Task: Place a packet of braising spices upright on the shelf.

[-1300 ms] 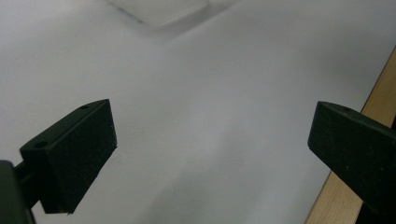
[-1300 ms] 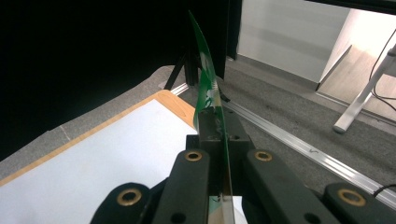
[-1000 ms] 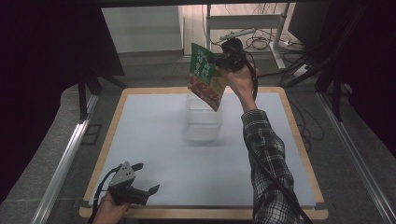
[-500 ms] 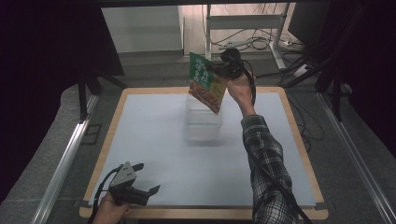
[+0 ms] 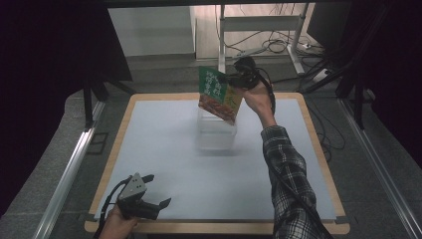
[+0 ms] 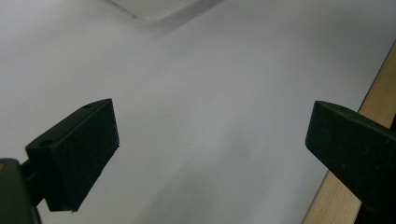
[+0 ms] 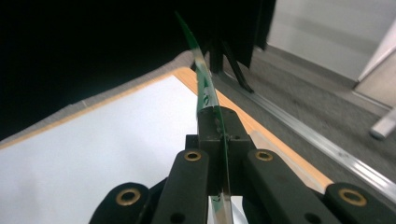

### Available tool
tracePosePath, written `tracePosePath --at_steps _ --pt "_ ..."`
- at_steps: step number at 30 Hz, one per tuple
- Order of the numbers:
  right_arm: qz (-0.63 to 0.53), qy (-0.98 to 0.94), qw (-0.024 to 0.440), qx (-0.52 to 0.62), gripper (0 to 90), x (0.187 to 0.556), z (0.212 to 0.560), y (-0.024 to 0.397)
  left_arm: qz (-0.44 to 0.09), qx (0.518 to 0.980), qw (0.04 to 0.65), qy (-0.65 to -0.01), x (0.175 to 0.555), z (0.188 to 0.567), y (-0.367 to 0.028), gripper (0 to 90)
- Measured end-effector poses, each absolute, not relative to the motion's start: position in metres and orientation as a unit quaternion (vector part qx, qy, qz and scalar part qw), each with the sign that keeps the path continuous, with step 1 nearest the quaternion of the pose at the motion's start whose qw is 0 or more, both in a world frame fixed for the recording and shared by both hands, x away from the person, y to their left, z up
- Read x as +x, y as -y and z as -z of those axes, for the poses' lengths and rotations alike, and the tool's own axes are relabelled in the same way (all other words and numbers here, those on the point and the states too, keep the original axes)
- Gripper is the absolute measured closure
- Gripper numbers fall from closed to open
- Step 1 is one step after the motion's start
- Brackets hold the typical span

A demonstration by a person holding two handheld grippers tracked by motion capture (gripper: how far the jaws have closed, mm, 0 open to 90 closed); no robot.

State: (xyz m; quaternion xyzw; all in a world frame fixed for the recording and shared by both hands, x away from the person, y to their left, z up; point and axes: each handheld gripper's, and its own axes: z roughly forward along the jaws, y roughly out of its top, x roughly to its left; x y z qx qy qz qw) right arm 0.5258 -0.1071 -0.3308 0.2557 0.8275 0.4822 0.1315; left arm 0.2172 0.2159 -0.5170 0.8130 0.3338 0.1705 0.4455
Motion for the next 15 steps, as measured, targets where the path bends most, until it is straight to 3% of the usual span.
tracePosePath --at_steps 10,15 --pt "-0.462 -0.831 0.114 0.288 87.0 0.541 0.344 0.095 -0.170 0.817 0.442 -0.330 0.217 0.517 -0.215 3.1" --pt "-0.428 -0.847 0.143 0.281 85.2 0.541 0.348 0.079 -0.170 0.818 0.441 -0.329 0.217 0.517 -0.214 3.2"
